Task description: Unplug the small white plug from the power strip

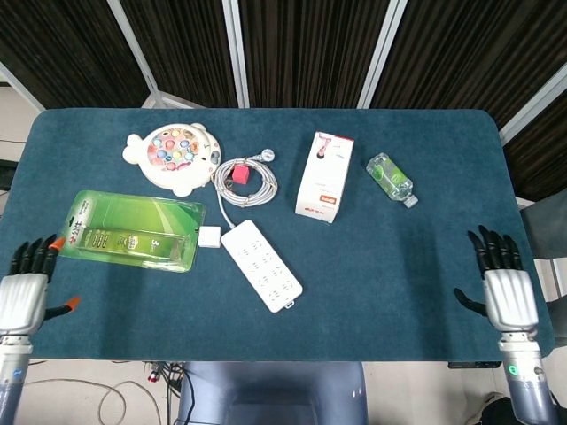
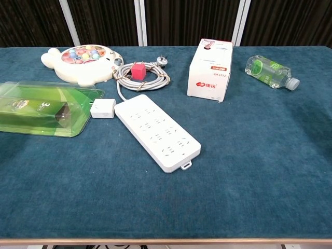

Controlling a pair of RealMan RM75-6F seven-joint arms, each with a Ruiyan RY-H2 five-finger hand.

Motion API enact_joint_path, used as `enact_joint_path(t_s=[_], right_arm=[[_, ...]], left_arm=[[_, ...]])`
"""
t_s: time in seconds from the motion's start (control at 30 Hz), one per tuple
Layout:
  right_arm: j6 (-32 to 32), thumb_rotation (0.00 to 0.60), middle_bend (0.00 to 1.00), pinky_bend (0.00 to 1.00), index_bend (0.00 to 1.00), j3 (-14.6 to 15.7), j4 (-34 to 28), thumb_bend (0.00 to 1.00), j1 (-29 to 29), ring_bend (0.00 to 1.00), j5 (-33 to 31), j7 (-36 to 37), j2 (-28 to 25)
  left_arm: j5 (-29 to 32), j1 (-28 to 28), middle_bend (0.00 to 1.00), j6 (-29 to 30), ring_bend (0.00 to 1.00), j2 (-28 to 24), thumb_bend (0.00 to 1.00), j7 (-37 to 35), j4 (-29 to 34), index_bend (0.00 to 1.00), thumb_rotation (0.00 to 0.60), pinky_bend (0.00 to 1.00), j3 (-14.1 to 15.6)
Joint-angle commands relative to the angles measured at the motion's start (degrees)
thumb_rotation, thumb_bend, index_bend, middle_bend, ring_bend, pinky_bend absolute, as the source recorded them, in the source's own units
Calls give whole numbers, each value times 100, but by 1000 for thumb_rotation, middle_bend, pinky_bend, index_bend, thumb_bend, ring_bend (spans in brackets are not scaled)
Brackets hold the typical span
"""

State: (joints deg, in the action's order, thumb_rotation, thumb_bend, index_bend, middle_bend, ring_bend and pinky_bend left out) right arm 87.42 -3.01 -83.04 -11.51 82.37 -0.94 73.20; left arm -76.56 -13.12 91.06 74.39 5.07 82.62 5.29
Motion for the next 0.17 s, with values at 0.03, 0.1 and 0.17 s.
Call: enact_joint_path(t_s=[0.03,0.1,0.17], right_arm=[[132,600,0,0,0,61,202,237,161,0,29,213,-43],[165,600,0,0,0,74,340,237,229,0,42,352,-42],[155,600,0,0,0,85,506,237,280,0,35,479,-14]], left_arm=[[-135,205,9,175,0,7,0,-208,-226,0,600,0,59],[-189,324,10,251,0,15,0,-331,-386,0,600,0,70],[-219,415,10,280,0,36,0,-444,-533,0,600,0,60]])
